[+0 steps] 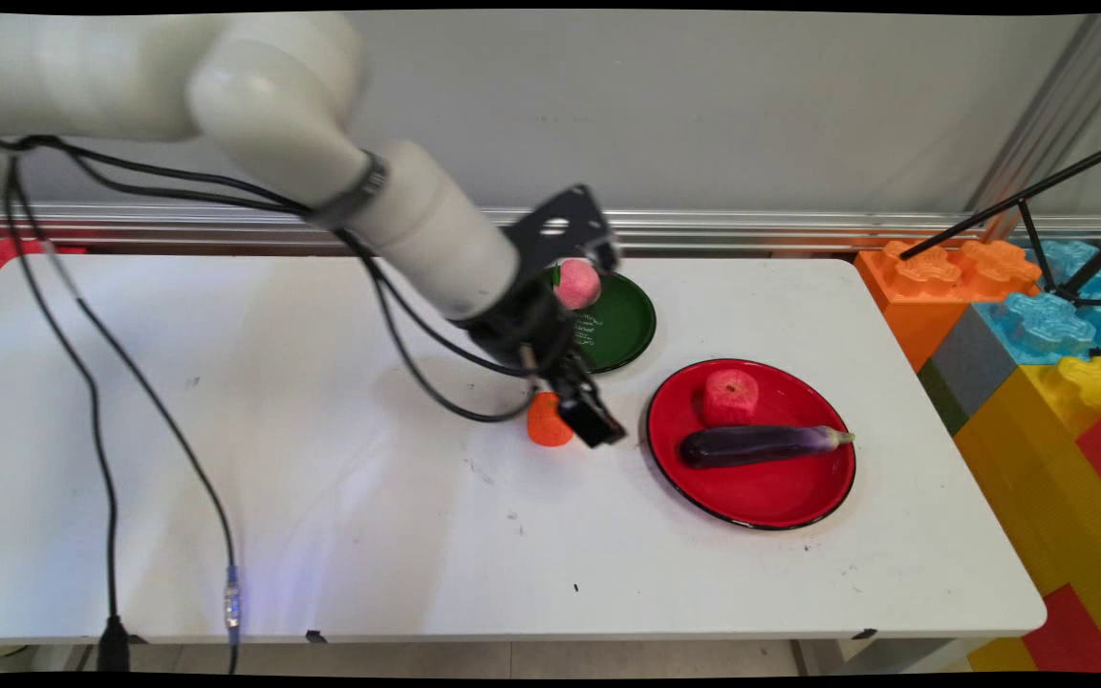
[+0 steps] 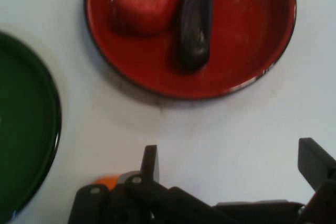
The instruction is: Pick up the eggplant from the red plate
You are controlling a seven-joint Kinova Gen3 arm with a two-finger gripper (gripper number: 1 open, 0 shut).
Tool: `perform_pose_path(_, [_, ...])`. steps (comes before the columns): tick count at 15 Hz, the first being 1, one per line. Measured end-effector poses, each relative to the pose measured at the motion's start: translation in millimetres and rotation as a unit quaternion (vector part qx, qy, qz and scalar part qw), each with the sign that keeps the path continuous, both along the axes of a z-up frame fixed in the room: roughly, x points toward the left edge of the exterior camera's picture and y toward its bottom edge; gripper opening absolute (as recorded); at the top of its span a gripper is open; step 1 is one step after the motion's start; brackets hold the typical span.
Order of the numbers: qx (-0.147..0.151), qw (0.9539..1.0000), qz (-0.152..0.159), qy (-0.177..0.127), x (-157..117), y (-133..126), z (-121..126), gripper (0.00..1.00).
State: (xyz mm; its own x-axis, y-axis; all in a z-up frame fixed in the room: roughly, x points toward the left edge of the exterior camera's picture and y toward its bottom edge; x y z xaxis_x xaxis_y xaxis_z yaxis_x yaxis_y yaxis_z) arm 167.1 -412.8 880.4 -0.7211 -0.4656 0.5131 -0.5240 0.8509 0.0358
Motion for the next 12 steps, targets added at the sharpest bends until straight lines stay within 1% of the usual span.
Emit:
perform_pose_path(1, [-0.003,1.0,-0.006,0.002,-13.2,-3.5,-5.0,1.0])
perform_pose_path(3, [-0.007,0.9998,-0.018,0.003,-30.9,-7.7,-13.8,1.0])
perform_pose_path(7, [-0.015,0.9989,-0.044,0.0,-55.5,-13.0,-33.3,1.0])
perform_pose_path(12, [-0.019,0.9987,-0.046,0.008,-77.0,-23.3,-57.0,1.0])
